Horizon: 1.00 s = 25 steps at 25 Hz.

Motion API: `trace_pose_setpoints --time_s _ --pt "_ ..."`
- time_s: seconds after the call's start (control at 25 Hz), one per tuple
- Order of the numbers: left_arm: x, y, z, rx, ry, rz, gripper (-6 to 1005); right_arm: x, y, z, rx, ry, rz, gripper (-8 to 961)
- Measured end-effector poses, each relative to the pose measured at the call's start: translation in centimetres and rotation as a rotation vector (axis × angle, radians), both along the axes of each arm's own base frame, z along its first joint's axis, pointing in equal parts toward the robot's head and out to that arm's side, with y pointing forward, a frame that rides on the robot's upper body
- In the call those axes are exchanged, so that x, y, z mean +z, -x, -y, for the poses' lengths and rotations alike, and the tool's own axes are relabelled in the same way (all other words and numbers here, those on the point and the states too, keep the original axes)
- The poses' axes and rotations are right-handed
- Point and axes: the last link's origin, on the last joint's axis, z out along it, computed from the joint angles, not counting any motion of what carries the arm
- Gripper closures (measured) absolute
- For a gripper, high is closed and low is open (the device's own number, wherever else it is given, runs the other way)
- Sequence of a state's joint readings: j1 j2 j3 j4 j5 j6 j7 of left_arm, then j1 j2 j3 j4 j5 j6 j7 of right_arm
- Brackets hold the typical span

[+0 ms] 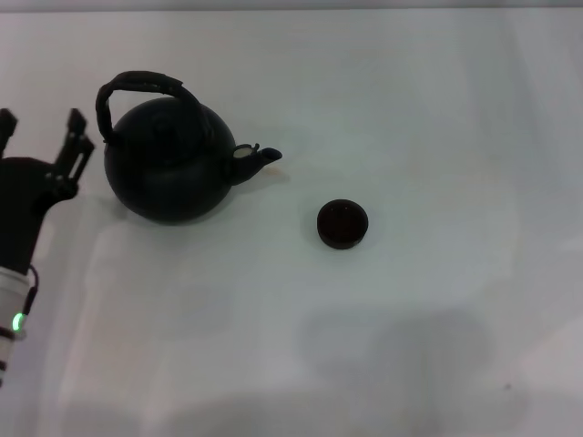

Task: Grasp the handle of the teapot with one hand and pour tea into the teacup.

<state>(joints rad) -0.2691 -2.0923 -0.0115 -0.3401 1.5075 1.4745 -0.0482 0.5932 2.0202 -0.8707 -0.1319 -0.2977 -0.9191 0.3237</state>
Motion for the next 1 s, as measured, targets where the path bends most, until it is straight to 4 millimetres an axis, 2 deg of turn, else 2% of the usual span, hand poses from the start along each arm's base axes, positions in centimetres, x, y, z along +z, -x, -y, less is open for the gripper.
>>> trace_pose_setpoints --time_s 0.2,0.4,0.68,1.0 --pt "1.8 1.3 0.7 0.013 -0.063 0.045 148 -0.8 0.4 -0.1 0.022 0.049 0.026 121" --pt "4.1 2.8 0.4 0.076 -0.183 0.032 149 -2.0 0.8 0.1 0.049 0.112 0.023 121" --pt "7.2 4.5 -2.1 0.161 -0.297 -0.007 152 -3.5 0.5 1.1 0.067 0.188 0.000 121" --pt "8.1 4.6 -5.3 0.213 -0.304 0.009 154 -3.6 -0.7 2.4 0.038 0.184 -0.032 121"
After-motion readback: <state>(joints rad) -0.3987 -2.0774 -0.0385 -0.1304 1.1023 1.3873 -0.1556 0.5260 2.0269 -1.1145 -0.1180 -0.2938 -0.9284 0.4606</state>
